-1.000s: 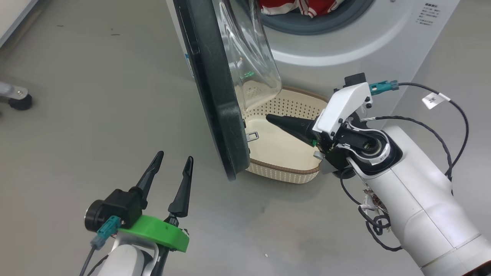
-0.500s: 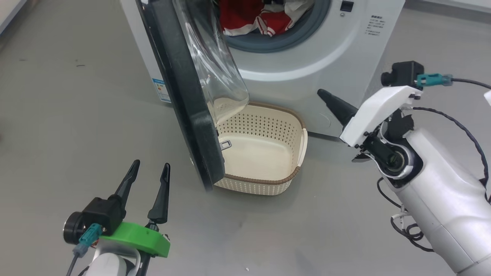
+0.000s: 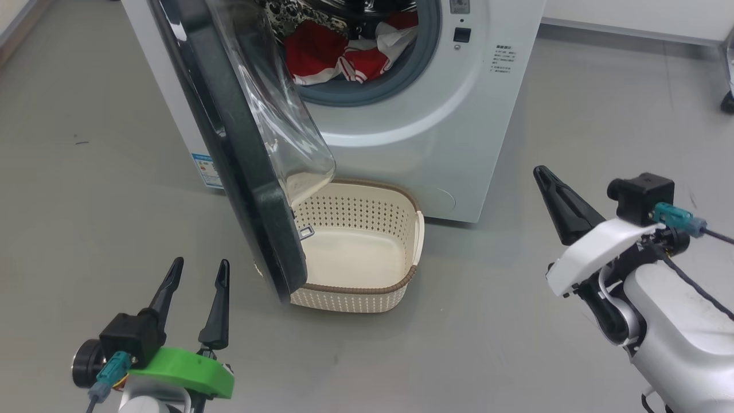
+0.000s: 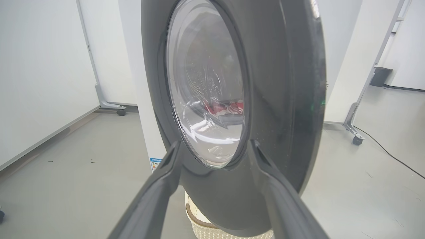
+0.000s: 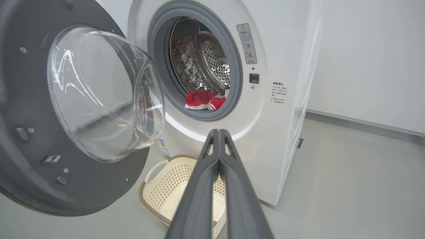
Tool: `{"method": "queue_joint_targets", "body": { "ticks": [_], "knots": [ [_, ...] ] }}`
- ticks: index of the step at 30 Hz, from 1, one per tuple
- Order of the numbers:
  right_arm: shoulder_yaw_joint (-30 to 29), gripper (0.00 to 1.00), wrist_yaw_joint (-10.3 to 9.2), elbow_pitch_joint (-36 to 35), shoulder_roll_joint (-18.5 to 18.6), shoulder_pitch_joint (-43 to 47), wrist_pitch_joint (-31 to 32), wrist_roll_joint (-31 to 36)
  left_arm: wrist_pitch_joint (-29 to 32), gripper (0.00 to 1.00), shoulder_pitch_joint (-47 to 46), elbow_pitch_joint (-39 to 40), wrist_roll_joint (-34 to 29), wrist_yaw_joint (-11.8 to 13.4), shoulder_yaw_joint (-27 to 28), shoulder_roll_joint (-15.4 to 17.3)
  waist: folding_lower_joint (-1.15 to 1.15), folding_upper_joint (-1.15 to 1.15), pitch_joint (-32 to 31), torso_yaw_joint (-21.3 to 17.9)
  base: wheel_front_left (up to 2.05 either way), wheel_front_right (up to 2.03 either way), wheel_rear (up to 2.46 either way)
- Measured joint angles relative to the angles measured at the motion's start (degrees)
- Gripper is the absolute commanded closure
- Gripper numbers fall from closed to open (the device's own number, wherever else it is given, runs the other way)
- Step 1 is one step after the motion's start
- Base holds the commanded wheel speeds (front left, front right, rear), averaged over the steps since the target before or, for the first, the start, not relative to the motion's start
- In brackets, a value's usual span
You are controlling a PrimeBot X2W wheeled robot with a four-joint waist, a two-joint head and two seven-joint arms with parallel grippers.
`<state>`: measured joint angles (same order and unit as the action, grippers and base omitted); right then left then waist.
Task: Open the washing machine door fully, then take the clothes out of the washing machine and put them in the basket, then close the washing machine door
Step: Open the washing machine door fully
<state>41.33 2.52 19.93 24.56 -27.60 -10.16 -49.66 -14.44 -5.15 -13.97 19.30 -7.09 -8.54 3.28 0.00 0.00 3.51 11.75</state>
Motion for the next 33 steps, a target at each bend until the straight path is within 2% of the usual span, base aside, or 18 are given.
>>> {"method": "queue_joint_targets", "body": {
  "ticks": [4,12,18,20,33],
  "knots": [
    [-0.4,1.0,-2.79,0.0,0.3,3.2,-5.0,1.4,0.0,0.0,1.1,0.2,-0.2,0.0,0.9,0.0,0.0,0.0,-0.8,-1.2,0.0,0.0,0.0],
    [-2.1,1.0,-7.32,-1.1,-0.8,10.5,-4.9,4.1,0.0,0.0,2.4,0.5,-0.2,0.0,1.5,0.0,0.0,0.0,-2.3,-2.9,0.0,0.0,0.0],
    [-7.0,0.99,-8.77,-4.2,-2.5,14.5,-4.7,6.0,0.0,0.0,3.1,1.1,-0.3,0.0,2.3,0.0,0.0,0.0,-2.7,-4.0,0.0,0.0,0.0],
    [-10.0,0.0,-9.2,-5.9,-2.7,15.0,-4.7,8.1,0.0,0.0,3.1,1.3,-0.3,0.0,2.3,0.0,0.0,0.0,-2.6,-4.2,0.0,0.0,0.0],
    [-19.2,0.0,-9.33,-12.7,-6.5,21.2,-4.7,15.7,0.0,0.0,3.1,2.0,-0.3,0.0,3.0,-0.2,0.0,0.0,-1.4,-4.9,0.0,0.0,0.0]
  ]
}}
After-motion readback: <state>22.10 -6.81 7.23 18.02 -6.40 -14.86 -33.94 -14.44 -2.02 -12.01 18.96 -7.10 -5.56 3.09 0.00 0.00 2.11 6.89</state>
